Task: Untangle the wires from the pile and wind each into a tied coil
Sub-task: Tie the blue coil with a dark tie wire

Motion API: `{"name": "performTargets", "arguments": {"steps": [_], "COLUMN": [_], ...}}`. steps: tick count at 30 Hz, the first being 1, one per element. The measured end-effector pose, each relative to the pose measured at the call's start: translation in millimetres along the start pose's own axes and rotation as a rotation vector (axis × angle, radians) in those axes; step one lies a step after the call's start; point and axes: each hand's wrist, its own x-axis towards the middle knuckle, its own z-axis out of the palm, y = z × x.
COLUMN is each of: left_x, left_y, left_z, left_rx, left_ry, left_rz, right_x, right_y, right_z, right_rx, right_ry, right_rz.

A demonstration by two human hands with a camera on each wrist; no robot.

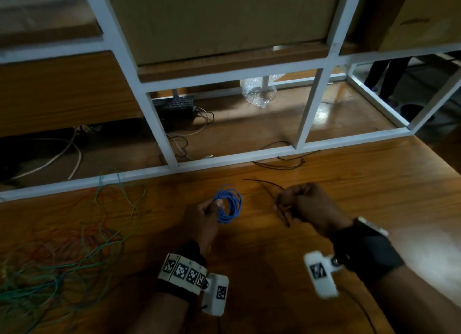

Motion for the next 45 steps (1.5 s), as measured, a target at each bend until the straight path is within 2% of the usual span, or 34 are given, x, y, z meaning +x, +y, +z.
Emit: {"name": "performTargets", "arguments": {"steps": [2,6,11,19,23,26,30,33,35,40,45], "left_x": [-4,-16,-31,-41,-43,-46,-53,-54,-52,-48,-52], "left_y": [2,6,6,2,-3,-5,0,11,11,5,-3], "left_z": [1,-1,-4,0,1,4,11,16,19,26,27], "left_rx": [-0.04,-0.043,0.017,0.116,0.229,0.251,0.367,0.422,0.364,0.079,-0.156], "left_ry": [0.005,-0.004,-0.042,-0.121,-0.131,-0.119,-0.106,-0.092,-0.11,-0.144,-0.171], "left_rz": [0.018,0.056,0.145,0.156,0.297,0.338,0.623,0.682,0.643,0.405,0.237], "right_x": [-25,-40,-43,-44,-43,-43,-44,-44,-44,-44,-47], "right_y": [7,24,26,29,32,38,46,47,48,50,56], "right_z": [22,46,60,69,73,77,84,88,87,83,84], "right_rx": [0.061,0.058,0.048,0.252,0.4,0.432,0.544,0.645,0.651,0.647,0.627], "right_ry": [-0.063,-0.051,-0.029,-0.065,-0.046,-0.018,0.039,0.048,0.063,0.084,0.074], "right_rz": [0.063,0.109,0.132,0.176,0.187,0.196,0.181,0.175,0.152,0.112,0.106]}}
